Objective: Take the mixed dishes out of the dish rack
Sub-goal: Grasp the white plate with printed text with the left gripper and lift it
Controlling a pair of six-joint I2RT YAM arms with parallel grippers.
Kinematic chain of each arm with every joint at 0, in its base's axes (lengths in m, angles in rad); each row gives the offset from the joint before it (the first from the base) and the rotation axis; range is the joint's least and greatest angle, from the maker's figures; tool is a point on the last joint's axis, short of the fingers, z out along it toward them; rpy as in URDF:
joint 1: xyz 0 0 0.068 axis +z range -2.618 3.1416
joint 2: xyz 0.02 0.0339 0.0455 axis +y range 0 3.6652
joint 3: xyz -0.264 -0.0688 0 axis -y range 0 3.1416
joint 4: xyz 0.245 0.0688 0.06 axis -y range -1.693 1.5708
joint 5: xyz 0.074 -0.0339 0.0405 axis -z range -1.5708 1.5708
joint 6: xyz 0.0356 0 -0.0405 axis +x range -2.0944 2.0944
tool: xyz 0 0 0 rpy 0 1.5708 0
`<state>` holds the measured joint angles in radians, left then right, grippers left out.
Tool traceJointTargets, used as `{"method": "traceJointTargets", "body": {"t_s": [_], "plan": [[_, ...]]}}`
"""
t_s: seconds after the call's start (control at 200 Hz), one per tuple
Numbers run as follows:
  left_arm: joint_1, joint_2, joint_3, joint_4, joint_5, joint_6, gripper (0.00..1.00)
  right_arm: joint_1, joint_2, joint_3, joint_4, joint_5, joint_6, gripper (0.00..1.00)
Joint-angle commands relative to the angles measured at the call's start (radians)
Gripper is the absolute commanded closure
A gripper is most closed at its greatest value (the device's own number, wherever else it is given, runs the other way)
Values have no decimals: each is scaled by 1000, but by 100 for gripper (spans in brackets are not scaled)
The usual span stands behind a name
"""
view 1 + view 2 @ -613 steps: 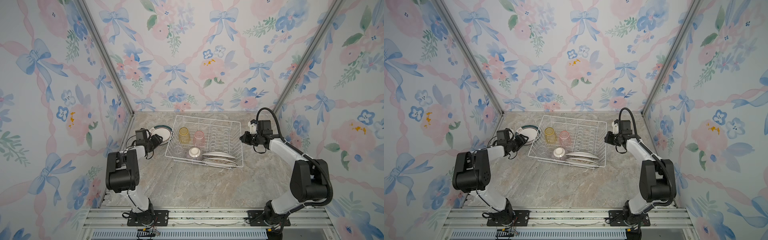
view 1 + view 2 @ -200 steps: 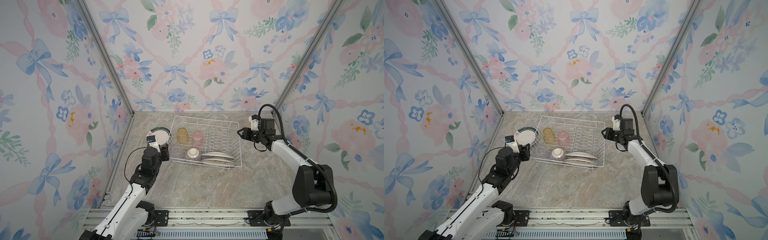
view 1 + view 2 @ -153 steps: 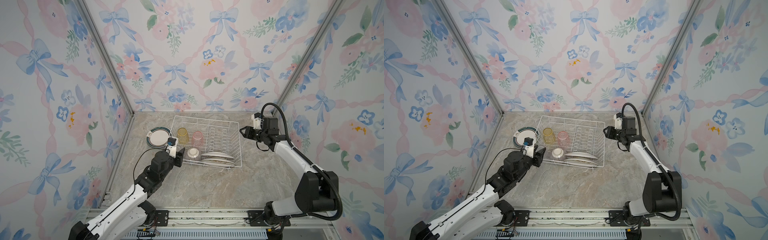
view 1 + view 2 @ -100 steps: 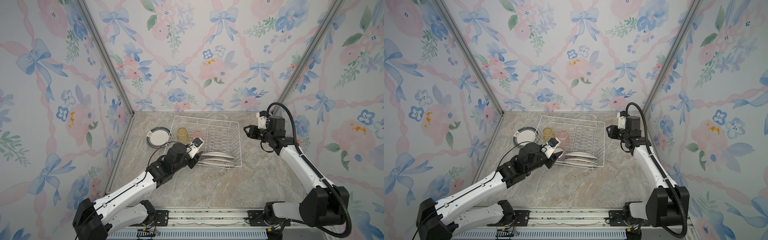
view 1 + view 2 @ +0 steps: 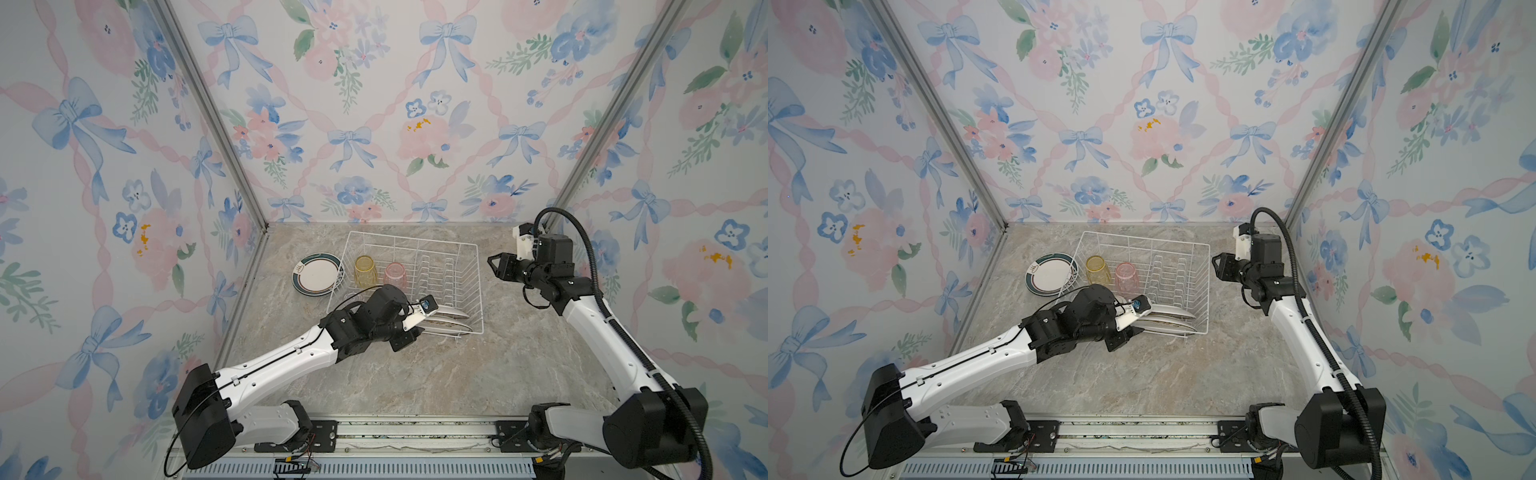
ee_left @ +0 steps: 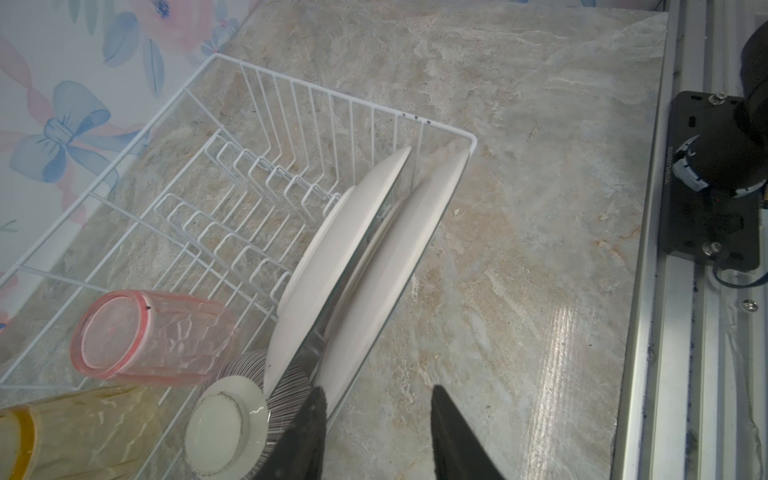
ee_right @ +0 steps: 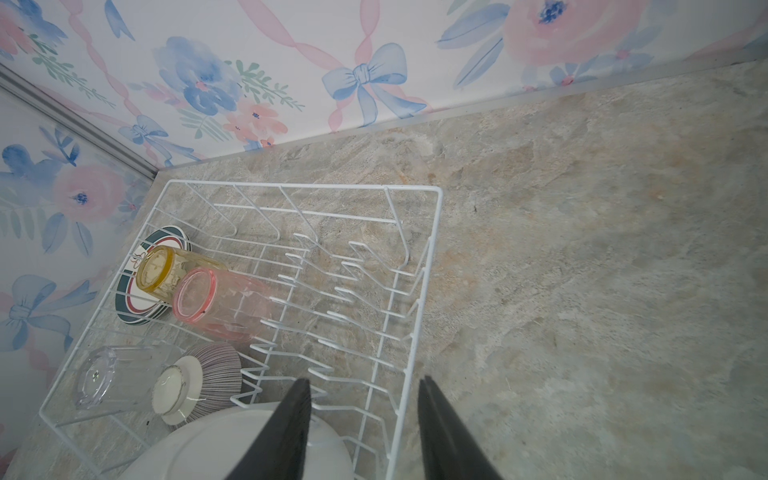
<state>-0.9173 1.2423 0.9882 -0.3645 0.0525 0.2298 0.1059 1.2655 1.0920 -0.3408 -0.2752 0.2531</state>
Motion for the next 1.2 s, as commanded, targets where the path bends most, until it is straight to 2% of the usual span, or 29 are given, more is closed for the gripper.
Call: {"method": "traceJointTargets", "body": {"t_s": [0.0, 0.385, 0.48, 0.59, 0.9, 1.065, 1.09, 1.195], "plan": [[-2, 24, 22, -46, -18, 32, 59, 11, -26, -7, -18, 5, -12, 55], [-5, 116, 80, -30, -83, 75, 64, 17, -48, -22, -19, -2, -17, 55], [-5, 129, 88, -15, -74, 81, 65, 17, -49, -26, -18, -1, -20, 55], [-1, 156, 105, -14, -57, 87, 72, 17, -49, -26, -23, -1, -26, 55], [0, 219, 138, -14, -35, 94, 75, 16, -57, -33, -27, -2, -35, 56], [3, 233, 156, -7, -40, 100, 88, 16, -63, -39, -32, 2, -39, 56], [4, 235, 158, -7, -40, 102, 93, 16, -63, -39, -30, 2, -41, 56], [9, 238, 158, 0, -38, 103, 95, 16, -63, -40, -33, 4, -44, 56]]}}
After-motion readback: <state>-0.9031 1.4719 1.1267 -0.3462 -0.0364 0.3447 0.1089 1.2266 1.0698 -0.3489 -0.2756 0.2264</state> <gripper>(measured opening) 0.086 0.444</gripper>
